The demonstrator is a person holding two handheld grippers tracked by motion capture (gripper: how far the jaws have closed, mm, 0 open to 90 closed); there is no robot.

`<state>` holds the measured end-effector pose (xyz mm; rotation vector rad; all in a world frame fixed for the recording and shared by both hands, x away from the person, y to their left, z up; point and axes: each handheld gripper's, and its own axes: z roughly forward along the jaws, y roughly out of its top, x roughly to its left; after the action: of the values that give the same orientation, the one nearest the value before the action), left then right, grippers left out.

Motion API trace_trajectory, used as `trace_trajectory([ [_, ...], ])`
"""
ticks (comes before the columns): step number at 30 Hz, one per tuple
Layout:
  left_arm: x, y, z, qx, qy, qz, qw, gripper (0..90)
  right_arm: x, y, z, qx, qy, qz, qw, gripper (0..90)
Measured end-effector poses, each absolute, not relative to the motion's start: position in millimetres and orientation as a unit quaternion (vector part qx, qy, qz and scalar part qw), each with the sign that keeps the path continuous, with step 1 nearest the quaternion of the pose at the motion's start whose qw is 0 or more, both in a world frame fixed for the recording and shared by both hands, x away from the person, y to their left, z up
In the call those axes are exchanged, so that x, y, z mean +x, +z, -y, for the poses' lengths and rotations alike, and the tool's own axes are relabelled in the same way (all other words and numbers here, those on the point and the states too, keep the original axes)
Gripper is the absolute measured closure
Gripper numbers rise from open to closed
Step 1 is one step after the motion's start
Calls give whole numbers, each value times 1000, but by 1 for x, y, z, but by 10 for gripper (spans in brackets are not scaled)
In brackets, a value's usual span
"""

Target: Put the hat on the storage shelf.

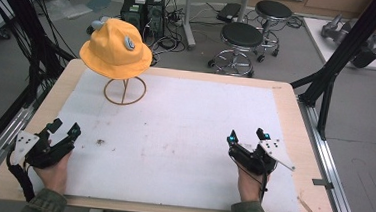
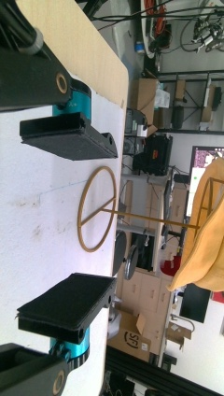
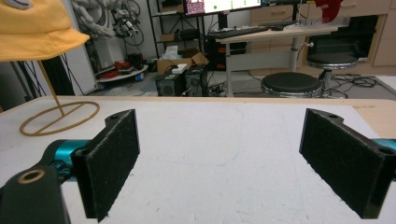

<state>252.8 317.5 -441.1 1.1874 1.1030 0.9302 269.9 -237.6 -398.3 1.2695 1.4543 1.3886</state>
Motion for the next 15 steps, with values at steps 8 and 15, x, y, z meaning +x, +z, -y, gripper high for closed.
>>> trace_trajectory([
  [8,253,-441,-319,510,400,-476,594,322,269,-399,238,495,543,-571,366,108],
  [15,252,-441,-322,508,398,-479,595,321,268,-399,237,492,533,-581,369,108],
])
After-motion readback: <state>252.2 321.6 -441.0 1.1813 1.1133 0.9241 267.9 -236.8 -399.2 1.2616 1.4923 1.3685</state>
